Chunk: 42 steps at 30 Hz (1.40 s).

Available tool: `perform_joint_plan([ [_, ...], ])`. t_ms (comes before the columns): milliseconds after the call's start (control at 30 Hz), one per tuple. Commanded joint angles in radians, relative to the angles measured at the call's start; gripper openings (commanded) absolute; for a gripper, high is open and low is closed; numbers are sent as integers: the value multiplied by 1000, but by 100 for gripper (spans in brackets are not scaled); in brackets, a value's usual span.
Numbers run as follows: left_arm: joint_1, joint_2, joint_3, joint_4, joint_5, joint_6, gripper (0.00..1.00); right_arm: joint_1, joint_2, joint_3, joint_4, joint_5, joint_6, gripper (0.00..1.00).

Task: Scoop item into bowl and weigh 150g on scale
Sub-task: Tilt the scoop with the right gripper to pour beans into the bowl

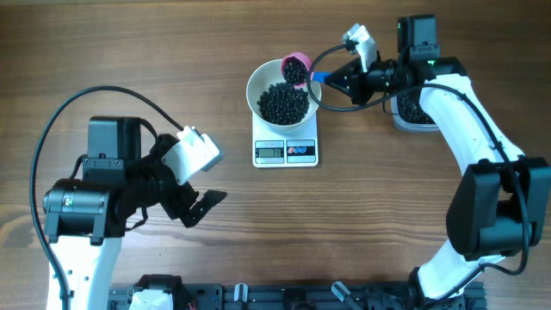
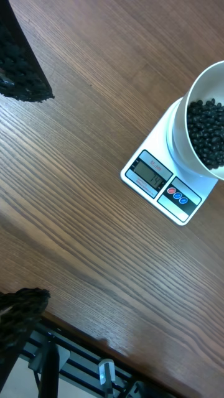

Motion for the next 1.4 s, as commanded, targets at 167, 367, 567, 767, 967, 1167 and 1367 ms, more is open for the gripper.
perform_joint_plan([
  [167, -4, -1, 19, 3, 1, 23, 100, 13, -29, 8, 47, 34, -41, 5],
  [367, -4, -1, 19, 3, 1, 23, 100, 16, -66, 9, 41, 111, -44, 4],
  [567, -4, -1, 19, 3, 1, 23, 100, 38, -107, 9, 5, 144, -121, 4],
  [767, -4, -1, 19, 3, 1, 23, 100, 74, -171, 10, -47, 201, -123, 4],
  [967, -4, -1, 19, 3, 1, 23, 100, 109, -204, 18, -92, 331, -156, 4],
  [1167, -4, -1, 19, 3, 1, 23, 100, 121, -217, 22, -90, 336, -123, 4],
  [1367, -4, -1, 19, 3, 1, 23, 100, 137, -221, 18, -116, 323, -118, 4],
])
